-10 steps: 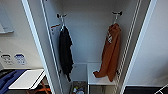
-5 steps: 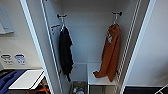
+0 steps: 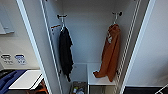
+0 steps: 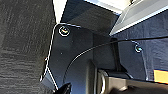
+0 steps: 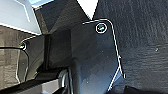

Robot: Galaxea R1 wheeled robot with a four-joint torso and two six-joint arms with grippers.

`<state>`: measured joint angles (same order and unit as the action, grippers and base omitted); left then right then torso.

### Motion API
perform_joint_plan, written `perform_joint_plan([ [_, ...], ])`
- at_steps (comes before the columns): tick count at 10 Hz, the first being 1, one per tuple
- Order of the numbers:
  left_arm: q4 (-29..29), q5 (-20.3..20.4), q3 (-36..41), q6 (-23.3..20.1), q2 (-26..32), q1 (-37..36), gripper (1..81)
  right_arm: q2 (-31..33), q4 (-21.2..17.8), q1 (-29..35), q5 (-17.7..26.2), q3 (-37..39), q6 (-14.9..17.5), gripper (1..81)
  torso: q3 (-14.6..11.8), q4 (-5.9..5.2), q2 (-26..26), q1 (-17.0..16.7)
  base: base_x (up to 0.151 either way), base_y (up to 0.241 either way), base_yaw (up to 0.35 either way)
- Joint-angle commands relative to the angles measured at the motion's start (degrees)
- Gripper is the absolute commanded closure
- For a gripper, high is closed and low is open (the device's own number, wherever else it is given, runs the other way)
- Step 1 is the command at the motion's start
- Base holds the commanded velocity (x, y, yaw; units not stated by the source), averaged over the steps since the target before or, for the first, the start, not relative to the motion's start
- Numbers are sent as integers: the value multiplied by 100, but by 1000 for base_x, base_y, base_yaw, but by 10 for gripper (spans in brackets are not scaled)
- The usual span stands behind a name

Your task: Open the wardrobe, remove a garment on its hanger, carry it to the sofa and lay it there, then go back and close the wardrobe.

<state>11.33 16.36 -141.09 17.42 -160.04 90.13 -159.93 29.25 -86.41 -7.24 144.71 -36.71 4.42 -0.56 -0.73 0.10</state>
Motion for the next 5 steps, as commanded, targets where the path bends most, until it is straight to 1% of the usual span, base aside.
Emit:
perform_joint_plan([
  [1, 28, -300, -454, -2, -187, -148, 10, -297, 73, 163, 320, 592, 23, 10, 0, 0, 0, 0, 0, 0, 0],
  [3, 72, -335, -560, -2, -292, -140, 10, -631, 73, 128, 452, 1119, 49, 10, -2, 0, -2, 0, 0, 0, 0],
  [4, 72, -335, -560, -2, -310, -140, 10, -735, 81, 119, 452, 1216, 145, 10, -2, 0, -2, 0, 0, 0, 0],
  [5, 72, -335, -560, -2, -310, -148, 10, -762, 81, 119, 460, 1242, 173, 10, -2, 0, -2, 0, 0, 0, 0],
])
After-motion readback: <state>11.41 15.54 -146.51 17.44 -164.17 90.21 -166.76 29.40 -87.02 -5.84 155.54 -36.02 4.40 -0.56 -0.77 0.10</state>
